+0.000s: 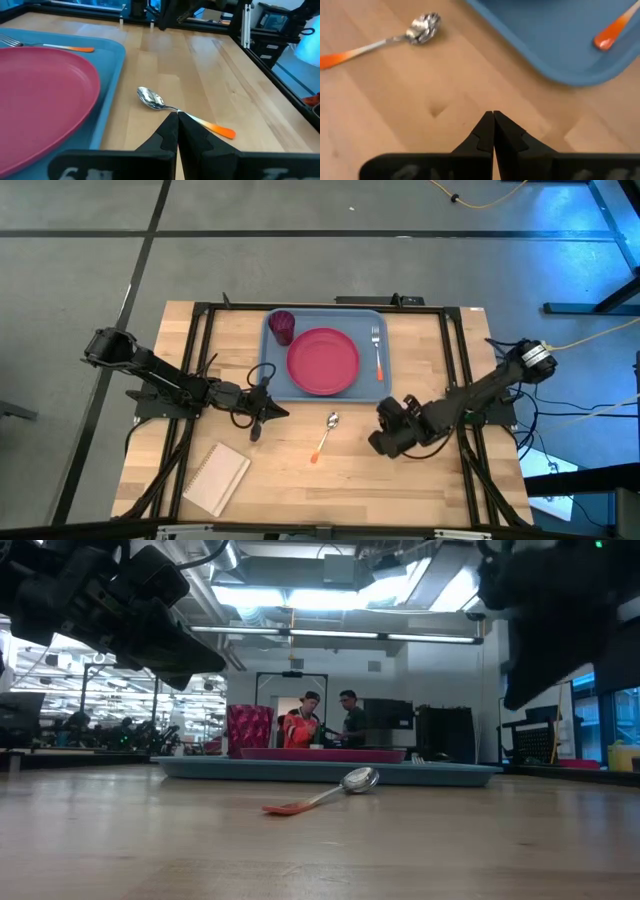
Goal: Pick and place plate/cup/fork/spoon on tray
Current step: Put the orange spoon on the blue serving tray to the right of the pink plate
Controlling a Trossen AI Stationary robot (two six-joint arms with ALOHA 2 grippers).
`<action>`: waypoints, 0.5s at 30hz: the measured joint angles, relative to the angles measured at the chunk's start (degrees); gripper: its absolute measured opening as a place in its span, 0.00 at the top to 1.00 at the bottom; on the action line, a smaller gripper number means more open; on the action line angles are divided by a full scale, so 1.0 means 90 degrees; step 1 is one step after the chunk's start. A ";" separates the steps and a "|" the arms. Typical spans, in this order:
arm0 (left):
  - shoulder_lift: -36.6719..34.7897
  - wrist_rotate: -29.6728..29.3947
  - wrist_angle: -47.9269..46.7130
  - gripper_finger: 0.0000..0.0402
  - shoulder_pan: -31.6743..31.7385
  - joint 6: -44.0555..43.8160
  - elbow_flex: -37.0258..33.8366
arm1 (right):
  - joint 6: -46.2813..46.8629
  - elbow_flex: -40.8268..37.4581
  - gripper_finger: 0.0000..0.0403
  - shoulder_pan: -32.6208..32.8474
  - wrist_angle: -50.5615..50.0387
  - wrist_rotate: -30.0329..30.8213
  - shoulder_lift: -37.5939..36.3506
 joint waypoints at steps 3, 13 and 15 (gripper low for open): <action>0.0000 -0.0250 0.0002 1.00 0.0000 -0.0014 0.0007 | -0.0475 -0.0453 0.99 0.0175 0.0504 0.0505 0.0000; 0.0003 -0.0514 -0.1655 1.00 -0.0420 -0.0677 0.1718 | -0.1326 -0.1545 0.98 0.0353 0.0735 0.1036 0.0000; 0.0117 -0.0787 -0.2655 1.00 -0.0610 -0.0458 0.2442 | -0.1337 -0.1669 0.98 0.0355 0.0548 0.0953 0.0000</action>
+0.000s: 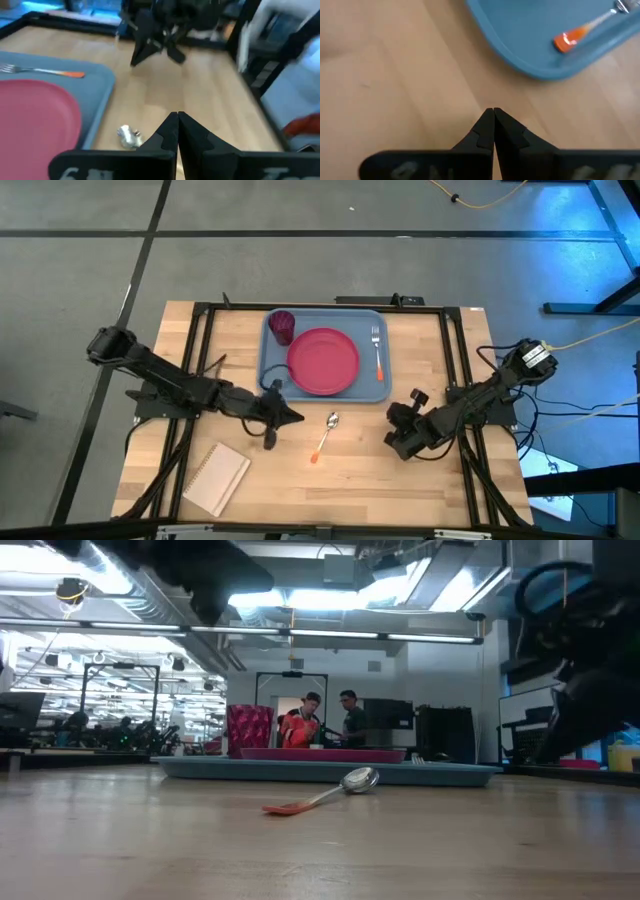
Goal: Pick and place plate/cup/fork/spoon on tray
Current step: Put the orange spoon on the blue serving tray to the right of the pink plate
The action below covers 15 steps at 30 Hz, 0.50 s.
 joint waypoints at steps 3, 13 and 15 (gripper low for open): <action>0.0250 -0.0608 -0.1658 1.00 -0.0255 0.0098 0.0955 | 0.0336 -0.0145 0.97 0.0005 -0.0238 -0.0072 0.0000; 0.1054 -0.0675 -0.3189 1.00 -0.0378 -0.1028 0.2144 | 0.1988 -0.0346 0.97 0.1090 -0.1301 -0.0363 -0.0189; 0.1153 -0.0697 -0.3223 1.00 -0.0371 -0.1033 0.2144 | 0.2185 -0.0224 0.97 0.1403 -0.1459 0.0022 -0.0394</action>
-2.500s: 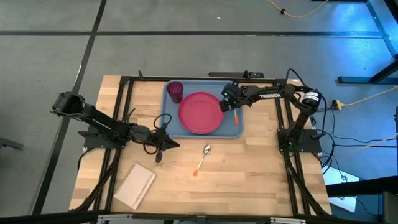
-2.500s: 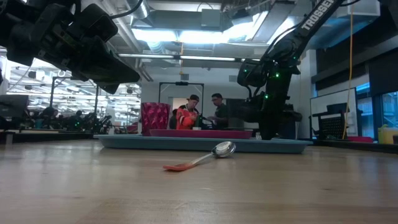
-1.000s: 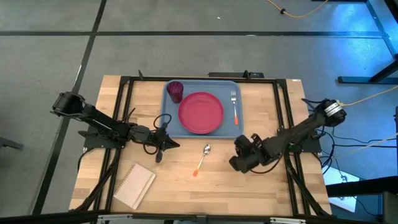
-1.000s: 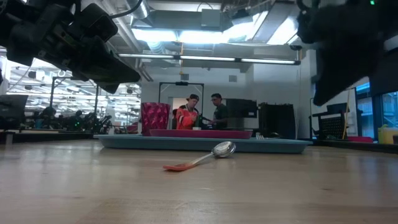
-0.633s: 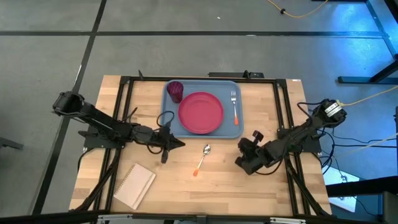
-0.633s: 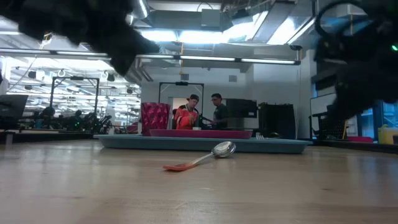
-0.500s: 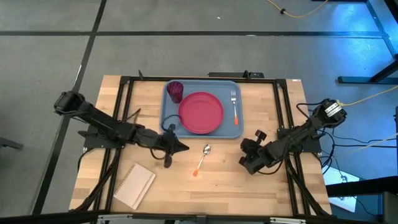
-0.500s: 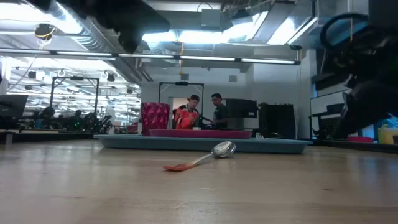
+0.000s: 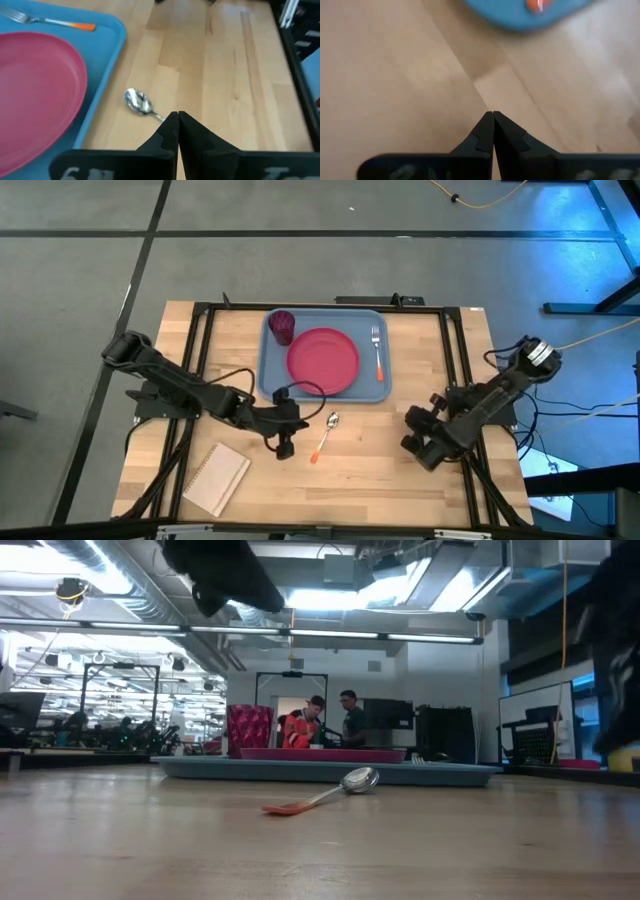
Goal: Pick and place plate/cup/fork/spoon on tray
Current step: Put the orange spoon on the blue serving tray to the right of the pink plate
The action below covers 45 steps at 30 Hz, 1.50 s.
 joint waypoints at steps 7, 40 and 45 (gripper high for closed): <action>0.0263 -0.0212 0.0003 1.00 0.0110 -0.0007 0.0000 | -0.0058 0.0065 0.97 0.0979 0.0270 0.2734 -0.0734; 0.0307 -0.0038 0.0691 1.00 0.1072 -0.0015 0.0000 | -0.8610 -0.4048 0.98 0.1047 1.0203 0.0218 -0.4239; 0.0305 0.0099 0.0729 1.00 0.1064 -0.0040 0.0000 | -0.8873 -0.4050 0.99 0.0856 1.0196 -0.0540 -0.4598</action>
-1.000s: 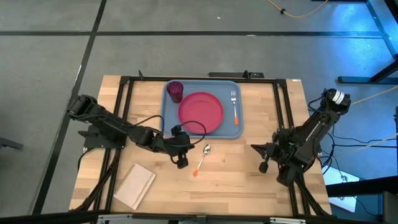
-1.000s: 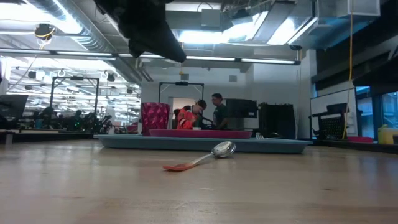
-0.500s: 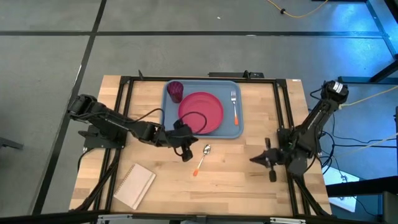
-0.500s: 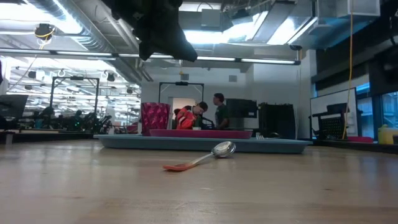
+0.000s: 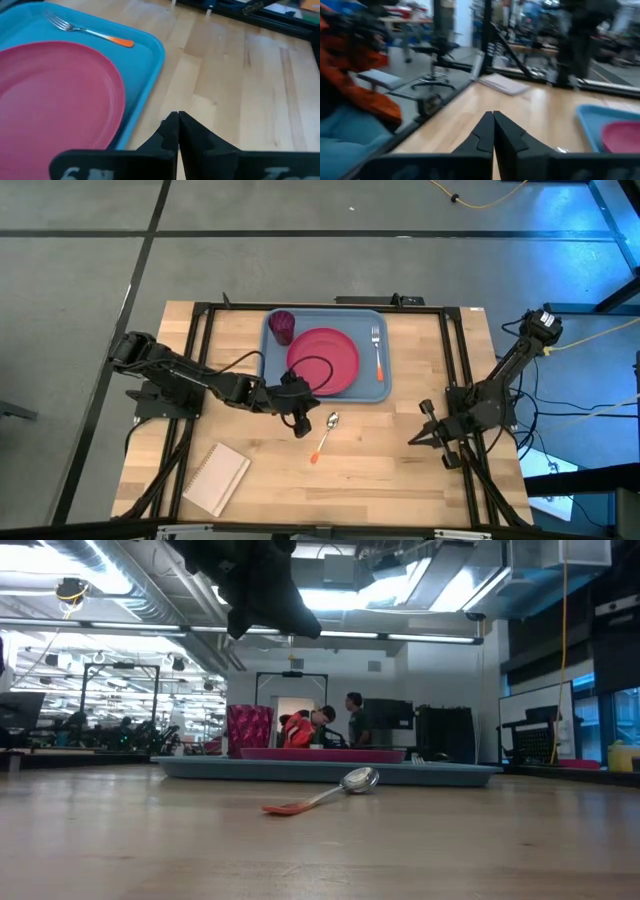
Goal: Pick and place plate/cup/fork/spoon on tray
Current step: Put the orange spoon on the blue serving tray to the right of the pink plate
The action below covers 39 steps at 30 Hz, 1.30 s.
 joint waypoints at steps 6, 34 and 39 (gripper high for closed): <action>0.0520 0.1260 0.0237 1.00 -0.0001 -0.1372 -0.0007 | -0.0151 0.0000 0.98 -0.0077 0.0009 -0.0441 -0.0160; 0.2541 0.0999 -0.2490 1.00 -0.0917 -0.3136 0.2912 | -0.0146 0.0002 0.95 -0.0079 -0.0011 0.0812 -0.0154; 0.2896 0.1574 -0.2077 0.95 -0.0829 -0.2731 0.2910 | -0.0124 0.0002 0.95 -0.0079 -0.0042 0.0728 -0.0146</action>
